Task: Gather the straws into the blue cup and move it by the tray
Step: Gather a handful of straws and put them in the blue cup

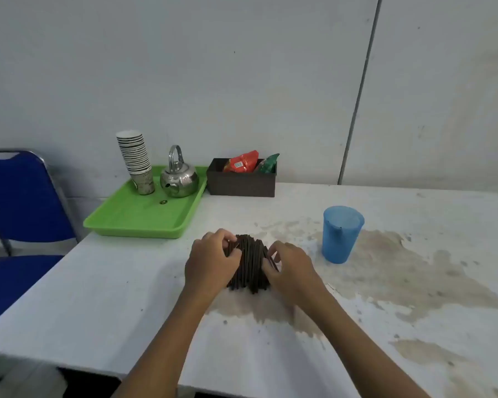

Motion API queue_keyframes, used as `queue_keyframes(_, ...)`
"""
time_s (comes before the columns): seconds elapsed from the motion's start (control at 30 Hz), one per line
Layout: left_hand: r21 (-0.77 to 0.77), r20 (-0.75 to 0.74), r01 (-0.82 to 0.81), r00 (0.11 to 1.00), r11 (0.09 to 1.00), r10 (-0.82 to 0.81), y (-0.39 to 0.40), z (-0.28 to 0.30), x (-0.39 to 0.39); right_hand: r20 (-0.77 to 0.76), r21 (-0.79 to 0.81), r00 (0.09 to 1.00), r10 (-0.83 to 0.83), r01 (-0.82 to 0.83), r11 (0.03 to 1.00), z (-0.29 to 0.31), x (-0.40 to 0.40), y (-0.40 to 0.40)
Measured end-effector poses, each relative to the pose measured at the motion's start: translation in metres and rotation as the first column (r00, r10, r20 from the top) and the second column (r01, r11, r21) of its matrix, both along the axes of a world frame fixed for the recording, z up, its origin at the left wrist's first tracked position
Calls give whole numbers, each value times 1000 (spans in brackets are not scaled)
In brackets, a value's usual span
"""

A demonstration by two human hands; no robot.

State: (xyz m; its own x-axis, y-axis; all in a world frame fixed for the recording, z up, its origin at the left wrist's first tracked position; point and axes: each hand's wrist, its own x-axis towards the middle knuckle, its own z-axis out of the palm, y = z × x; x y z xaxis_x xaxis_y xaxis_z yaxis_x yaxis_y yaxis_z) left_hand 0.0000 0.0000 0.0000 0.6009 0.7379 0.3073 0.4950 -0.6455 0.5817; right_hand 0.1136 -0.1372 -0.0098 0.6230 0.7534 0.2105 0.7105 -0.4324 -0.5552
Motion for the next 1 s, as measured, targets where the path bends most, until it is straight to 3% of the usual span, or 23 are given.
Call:
queue_keyframes(0.1,-27,-144,-50,989,998,45,3,-15,0,44,68,997,-58,55,996,-19,2,4)
queue_keyframes(0.27,-46,-106,-90,991,995,85,10,-32,1,22,218,997,-76,69,973,-37,5,6)
queue_keyframes(0.43,-95,-71,-98,993,991,92,11,-29,11,79,136,997,-14,3,991,-39,7,4)
queue_keyframes(0.6,-162,-158,-137,981,977,112,15,-21,21,133,79,991,17,-27,997,-35,3,2)
queue_keyframes(0.8,-207,-305,-185,945,961,116,17,-9,27,-102,209,995,-9,30,977,-38,10,3)
queue_keyframes(1.0,-319,-255,-156,964,935,74,27,-5,19,-102,197,995,-8,28,980,-41,13,4)
